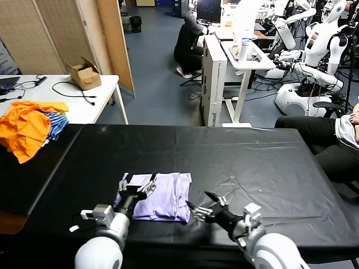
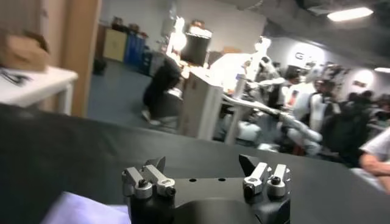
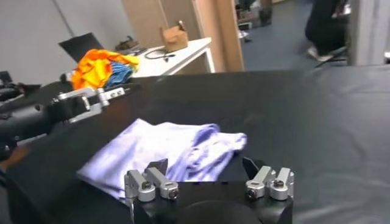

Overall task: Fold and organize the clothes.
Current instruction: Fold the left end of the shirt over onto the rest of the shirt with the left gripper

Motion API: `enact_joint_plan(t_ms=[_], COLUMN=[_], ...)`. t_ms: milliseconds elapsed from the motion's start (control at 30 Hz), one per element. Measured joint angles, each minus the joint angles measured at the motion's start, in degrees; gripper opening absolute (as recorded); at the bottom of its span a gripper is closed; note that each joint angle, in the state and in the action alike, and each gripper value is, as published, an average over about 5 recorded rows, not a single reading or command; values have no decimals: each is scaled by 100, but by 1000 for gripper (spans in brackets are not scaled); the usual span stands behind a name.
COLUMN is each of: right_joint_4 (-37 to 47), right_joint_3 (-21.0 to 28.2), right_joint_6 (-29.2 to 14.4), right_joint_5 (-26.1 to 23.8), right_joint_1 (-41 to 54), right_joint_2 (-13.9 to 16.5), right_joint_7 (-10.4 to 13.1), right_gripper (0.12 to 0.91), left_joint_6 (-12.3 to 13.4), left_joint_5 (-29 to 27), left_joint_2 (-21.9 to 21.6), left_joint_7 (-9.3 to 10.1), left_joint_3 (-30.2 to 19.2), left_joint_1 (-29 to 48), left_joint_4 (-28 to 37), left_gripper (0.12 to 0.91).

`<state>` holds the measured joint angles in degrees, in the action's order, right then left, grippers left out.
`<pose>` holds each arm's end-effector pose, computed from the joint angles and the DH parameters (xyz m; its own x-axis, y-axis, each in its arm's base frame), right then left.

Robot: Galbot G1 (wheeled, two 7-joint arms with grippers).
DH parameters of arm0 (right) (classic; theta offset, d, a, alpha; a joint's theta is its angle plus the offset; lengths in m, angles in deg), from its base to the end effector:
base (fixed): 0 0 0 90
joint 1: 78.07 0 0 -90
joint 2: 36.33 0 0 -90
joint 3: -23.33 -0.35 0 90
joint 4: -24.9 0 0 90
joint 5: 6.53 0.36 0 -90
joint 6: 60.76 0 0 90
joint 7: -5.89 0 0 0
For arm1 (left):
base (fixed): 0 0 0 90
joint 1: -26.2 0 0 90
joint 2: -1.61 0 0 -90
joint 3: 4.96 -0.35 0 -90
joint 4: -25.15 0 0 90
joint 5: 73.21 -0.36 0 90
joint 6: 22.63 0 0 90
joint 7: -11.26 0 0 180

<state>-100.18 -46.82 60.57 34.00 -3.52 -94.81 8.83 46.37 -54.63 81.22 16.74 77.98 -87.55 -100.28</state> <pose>0.2207 0.0105 -0.2418 -0.7063 -0.5858 0.3975 -0.5129 0.8105 0.2829 0.2079 -0.0100 -0.2504 -0.9634 0.1830 0.1958 0.1469 0.9717 -0.1851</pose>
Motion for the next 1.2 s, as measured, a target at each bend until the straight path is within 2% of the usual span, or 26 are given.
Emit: enact_joint_plan(t_ms=[133, 300, 500, 600, 700, 800, 1100, 1200], right_joint_4=[268, 496, 612, 652, 661, 612, 375, 319], right_joint_3=[368, 632, 795, 825, 827, 794, 466, 372], right_joint_6=[0, 3, -14, -34, -51, -28, 331, 340], right_joint_5=[-37, -217, -377, -436, -473, -478, -437, -346], right_joint_1=[202, 247, 318, 340, 330, 283, -83, -152], right_joint_2=[-150, -345, -497, -544, -565, -550, -458, -487], right_joint_7=[60, 64, 37, 35, 35, 89, 373, 370], right_gripper=[879, 711, 570, 437, 269, 159, 141, 176], left_joint_6=[38, 49, 50, 53, 61, 67, 112, 146], left_joint_5=[-182, -303, -344, -347, -348, -350, -324, -321], left_joint_2=[12, 53, 96, 91, 80, 84, 69, 68], left_joint_7=[-3, -2, -3, -3, -2, 0, 6, -4], left_joint_3=[93, 132, 98, 99, 111, 120, 241, 267], left_joint_1=[-128, -208, -218, -235, -259, -274, -191, -172], left_joint_4=[-4, 26, 68, 70, 72, 77, 181, 255], left_gripper=[907, 907, 907, 907, 907, 907, 907, 907])
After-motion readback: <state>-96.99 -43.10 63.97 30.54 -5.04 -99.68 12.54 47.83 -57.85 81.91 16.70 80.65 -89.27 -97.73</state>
